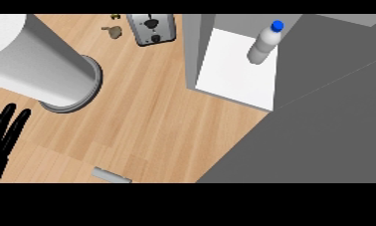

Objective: Pick up the bottled water, place it into the cabinet and close the cabinet

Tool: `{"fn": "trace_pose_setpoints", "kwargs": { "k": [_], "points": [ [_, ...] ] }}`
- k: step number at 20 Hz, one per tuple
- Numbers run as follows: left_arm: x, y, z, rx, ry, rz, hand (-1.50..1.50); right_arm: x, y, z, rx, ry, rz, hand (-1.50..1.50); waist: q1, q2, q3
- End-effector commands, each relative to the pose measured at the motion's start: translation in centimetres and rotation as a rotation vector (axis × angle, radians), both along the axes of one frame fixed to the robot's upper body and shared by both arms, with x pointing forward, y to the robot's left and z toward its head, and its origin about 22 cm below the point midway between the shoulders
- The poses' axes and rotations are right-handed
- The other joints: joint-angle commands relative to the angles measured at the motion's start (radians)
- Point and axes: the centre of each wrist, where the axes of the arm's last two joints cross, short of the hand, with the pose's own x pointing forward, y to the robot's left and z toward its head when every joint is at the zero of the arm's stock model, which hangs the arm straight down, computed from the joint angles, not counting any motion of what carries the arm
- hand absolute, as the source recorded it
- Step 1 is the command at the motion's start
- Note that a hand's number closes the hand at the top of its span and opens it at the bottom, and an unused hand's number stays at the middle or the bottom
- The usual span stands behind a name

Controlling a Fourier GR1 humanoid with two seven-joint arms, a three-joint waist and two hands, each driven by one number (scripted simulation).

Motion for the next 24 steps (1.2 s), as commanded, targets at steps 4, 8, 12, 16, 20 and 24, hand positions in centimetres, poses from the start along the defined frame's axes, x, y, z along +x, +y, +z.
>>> {"fn": "trace_pose_setpoints", "kwargs": {
  "k": [4,8,12,16,20,24],
  "points": [
    [0.1,0.3,-0.1,0.004,0.012,-0.007,-1.5,2.3,1.3,0.2,-0.062,-0.023,-0.081,1.5,-0.002,-0.008,0.001],
    [0.4,0.6,-0.1,0.016,0.013,-0.003,-1.5,4.4,1.6,0.4,-0.145,-0.056,-0.115,1.5,-0.009,-0.007,0.001],
    [0.2,0.8,-0.3,-0.001,0.024,0.007,-1.5,6.7,2.7,0.1,-0.19,-0.028,-0.152,1.5,-0.01,-0.017,0.005],
    [0.2,1.0,-0.4,-0.004,0.028,-0.002,-1.5,9.6,3.9,-0.2,-0.217,0.009,-0.202,1.5,-0.006,-0.02,0.007],
    [0.1,1.2,-0.8,-0.015,0.038,0.005,-1.5,12.1,5.8,0.4,-0.22,0.035,-0.206,1.5,-0.014,-0.023,0.009],
    [0.2,1.9,-0.9,-0.005,0.034,0.037,-1.5,15.2,7.9,1.2,-0.175,0.069,-0.302,1.5,-0.038,-0.031,0.013]
  ]
}}
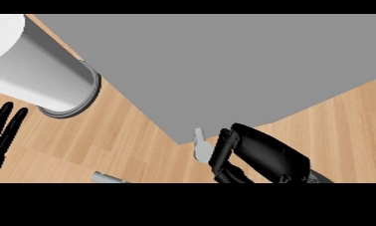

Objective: Pick up the bottled water, place it into the cabinet and close the cabinet

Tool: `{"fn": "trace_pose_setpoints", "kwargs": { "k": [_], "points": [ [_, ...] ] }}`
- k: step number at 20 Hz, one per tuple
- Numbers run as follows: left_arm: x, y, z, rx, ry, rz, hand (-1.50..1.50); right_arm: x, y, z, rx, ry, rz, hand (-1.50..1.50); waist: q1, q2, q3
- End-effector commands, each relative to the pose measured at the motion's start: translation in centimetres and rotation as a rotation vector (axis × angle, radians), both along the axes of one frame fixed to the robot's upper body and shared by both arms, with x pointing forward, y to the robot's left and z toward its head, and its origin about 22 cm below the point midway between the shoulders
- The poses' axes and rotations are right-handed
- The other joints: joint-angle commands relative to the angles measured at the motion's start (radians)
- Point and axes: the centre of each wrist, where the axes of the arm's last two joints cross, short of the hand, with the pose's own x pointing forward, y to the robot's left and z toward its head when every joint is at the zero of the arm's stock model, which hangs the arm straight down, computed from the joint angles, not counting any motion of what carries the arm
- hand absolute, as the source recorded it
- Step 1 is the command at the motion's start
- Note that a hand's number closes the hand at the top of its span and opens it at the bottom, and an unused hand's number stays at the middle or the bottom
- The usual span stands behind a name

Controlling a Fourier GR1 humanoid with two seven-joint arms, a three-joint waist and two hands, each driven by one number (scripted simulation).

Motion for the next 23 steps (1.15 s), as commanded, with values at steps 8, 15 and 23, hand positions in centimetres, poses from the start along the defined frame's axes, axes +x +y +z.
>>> {"fn": "trace_pose_setpoints", "kwargs": {
  "k": [8,15,23],
  "points": [
    [-0.5,0.5,-1.0,-0.015,0.02,0.032,-1.5,9.5,4.8,4.1,0.078,0.022,-0.403,1.5,-0.04,-0.01,0.008],
    [-0.4,1.1,-0.6,-0.023,-0.008,0.046,-1.5,12.9,6.0,5.9,0.175,0.074,-0.542,1.5,-0.054,-0.011,0.012],
    [-1.0,1.4,-1.0,-0.035,0.017,0.058,-1.5,13.7,6.9,5.8,0.234,0.142,-0.61,-1.5,-0.072,-0.013,0.013]
  ]
}}
